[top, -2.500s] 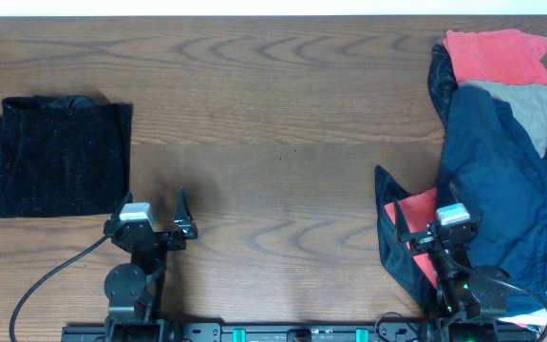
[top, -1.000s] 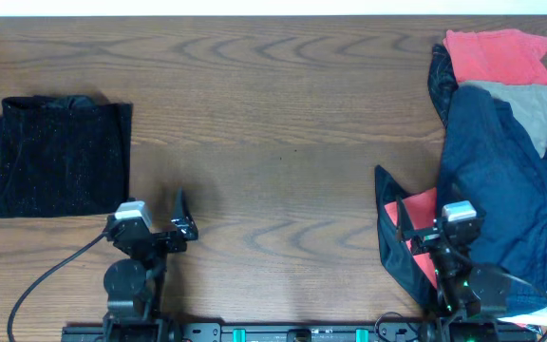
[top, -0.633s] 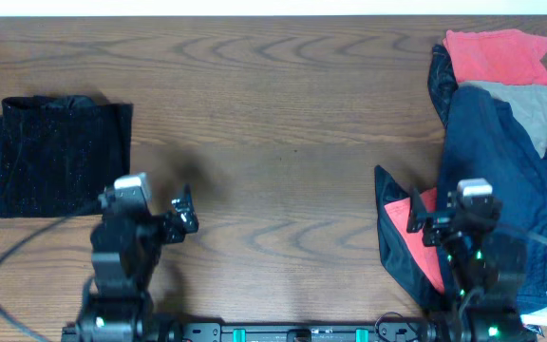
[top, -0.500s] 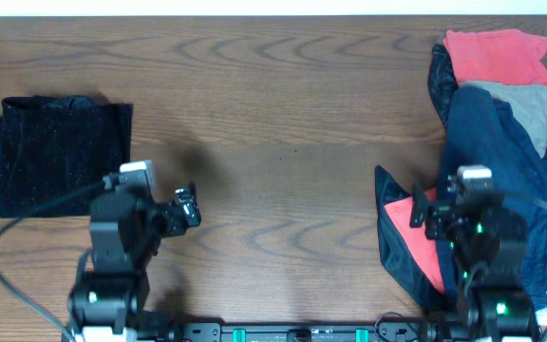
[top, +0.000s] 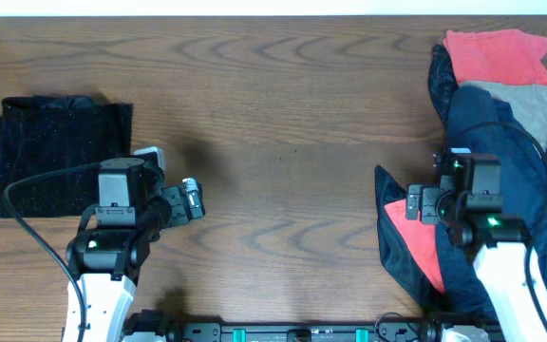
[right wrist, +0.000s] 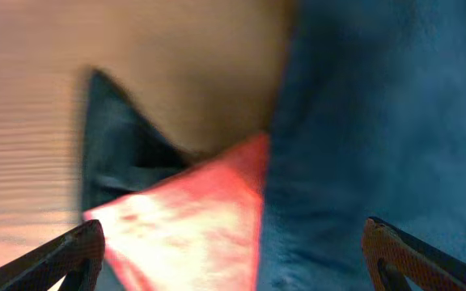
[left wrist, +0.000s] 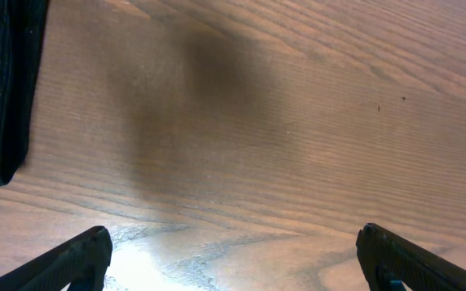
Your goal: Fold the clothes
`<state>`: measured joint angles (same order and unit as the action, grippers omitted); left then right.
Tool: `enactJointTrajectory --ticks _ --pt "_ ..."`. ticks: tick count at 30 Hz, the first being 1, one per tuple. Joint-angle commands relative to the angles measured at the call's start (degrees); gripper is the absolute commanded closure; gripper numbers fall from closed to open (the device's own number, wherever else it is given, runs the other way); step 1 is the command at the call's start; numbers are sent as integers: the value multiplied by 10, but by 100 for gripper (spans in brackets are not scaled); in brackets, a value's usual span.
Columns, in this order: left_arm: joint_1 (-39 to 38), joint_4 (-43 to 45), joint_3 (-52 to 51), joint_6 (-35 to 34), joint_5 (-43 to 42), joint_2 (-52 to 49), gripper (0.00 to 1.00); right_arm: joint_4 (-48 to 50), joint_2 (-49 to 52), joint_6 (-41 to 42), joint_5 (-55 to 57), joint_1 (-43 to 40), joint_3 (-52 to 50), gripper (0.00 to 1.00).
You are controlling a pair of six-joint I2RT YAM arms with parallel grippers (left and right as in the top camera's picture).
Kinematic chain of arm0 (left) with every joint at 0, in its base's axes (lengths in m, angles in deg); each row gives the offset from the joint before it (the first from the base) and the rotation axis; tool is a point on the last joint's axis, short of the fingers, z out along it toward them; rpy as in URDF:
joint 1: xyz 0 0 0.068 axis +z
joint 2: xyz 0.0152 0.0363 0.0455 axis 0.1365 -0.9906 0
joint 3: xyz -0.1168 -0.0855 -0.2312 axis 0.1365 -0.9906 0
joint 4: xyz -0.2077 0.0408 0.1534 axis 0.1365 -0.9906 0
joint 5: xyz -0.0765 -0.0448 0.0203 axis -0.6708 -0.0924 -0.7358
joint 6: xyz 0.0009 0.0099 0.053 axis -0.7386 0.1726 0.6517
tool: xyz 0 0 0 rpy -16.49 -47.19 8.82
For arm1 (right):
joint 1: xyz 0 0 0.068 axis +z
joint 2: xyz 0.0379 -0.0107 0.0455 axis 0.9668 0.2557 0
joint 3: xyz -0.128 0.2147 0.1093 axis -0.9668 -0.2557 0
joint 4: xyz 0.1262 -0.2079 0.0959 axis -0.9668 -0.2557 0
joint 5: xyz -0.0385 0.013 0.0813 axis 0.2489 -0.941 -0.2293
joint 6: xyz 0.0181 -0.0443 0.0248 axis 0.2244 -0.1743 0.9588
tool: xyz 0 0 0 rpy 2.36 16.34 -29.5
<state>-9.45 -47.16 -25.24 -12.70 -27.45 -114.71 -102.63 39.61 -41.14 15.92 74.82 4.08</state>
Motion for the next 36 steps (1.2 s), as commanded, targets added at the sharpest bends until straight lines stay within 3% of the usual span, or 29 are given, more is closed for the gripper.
enactJointTrajectory --ticks 1,3,8,9,13,18,23,31,36 --pt "2 0 14 -1 -3 -2 2 6 50 76 119 -1 10 4" --pt "2 0 14 -1 -3 -1 2 22 85 76 125 -1 10 9" --pt "2 0 14 -1 -3 -2 2 69 155 96 127 -1 10 53" --pt "2 0 14 -1 -3 -2 2 79 164 100 127 -1 10 58" --pt "2 0 14 -1 -3 -2 2 109 199 103 134 -1 10 66" --pt "2 0 13 -1 -3 -2 2 122 213 103 146 -1 10 66" --pt "2 0 14 -2 -3 -2 2 129 212 103 146 -1 11 99" --pt "2 0 14 -1 -3 -2 2 88 161 102 124 -1 57 99" --pt "2 1 14 -1 -3 -2 2 35 89 63 26 -1 158 99"
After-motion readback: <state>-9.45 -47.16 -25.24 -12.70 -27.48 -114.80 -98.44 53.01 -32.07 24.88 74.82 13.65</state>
